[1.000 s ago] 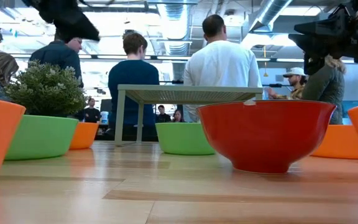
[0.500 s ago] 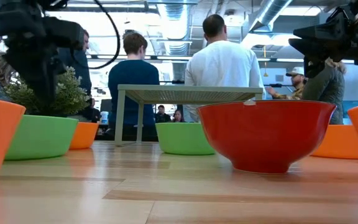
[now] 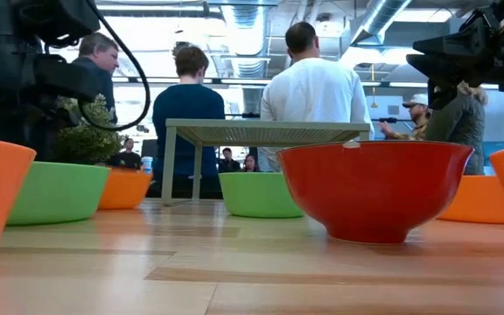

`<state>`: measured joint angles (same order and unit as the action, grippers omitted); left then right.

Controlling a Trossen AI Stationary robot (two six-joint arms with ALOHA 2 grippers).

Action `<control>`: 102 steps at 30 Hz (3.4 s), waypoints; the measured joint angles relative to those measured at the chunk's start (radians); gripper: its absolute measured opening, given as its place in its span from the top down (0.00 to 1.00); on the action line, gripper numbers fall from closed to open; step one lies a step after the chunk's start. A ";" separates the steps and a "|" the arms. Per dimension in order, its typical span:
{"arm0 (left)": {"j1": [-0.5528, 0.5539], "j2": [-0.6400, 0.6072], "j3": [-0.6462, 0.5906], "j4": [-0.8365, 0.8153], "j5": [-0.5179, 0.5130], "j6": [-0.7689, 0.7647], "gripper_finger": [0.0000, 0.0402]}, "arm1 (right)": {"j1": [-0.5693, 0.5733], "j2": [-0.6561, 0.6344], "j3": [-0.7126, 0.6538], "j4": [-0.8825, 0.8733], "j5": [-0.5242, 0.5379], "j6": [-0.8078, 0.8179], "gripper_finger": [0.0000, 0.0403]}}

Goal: Pick & Place Mini bowls
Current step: Put the orange bowl on the shelf

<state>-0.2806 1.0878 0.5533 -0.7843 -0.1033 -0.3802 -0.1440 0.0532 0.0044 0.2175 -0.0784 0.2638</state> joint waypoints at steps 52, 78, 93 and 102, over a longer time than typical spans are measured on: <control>0.005 0.146 0.073 0.117 -0.204 0.114 0.98 | -0.055 0.000 0.012 0.007 0.001 -0.008 0.74; -0.066 0.106 0.540 0.065 -0.227 0.285 0.98 | -0.053 0.000 0.014 0.004 0.001 0.000 0.74; 0.336 0.329 0.729 -0.061 -0.080 0.628 0.98 | -0.054 0.000 0.015 0.031 0.001 -0.009 0.74; 0.480 0.356 0.729 -0.063 -0.038 0.724 0.98 | -0.054 0.000 0.015 0.031 0.001 -0.009 0.74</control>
<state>0.1999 1.4437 1.2819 -0.8470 -0.1413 0.3439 -0.1978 0.0532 0.0193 0.2489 -0.0776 0.2550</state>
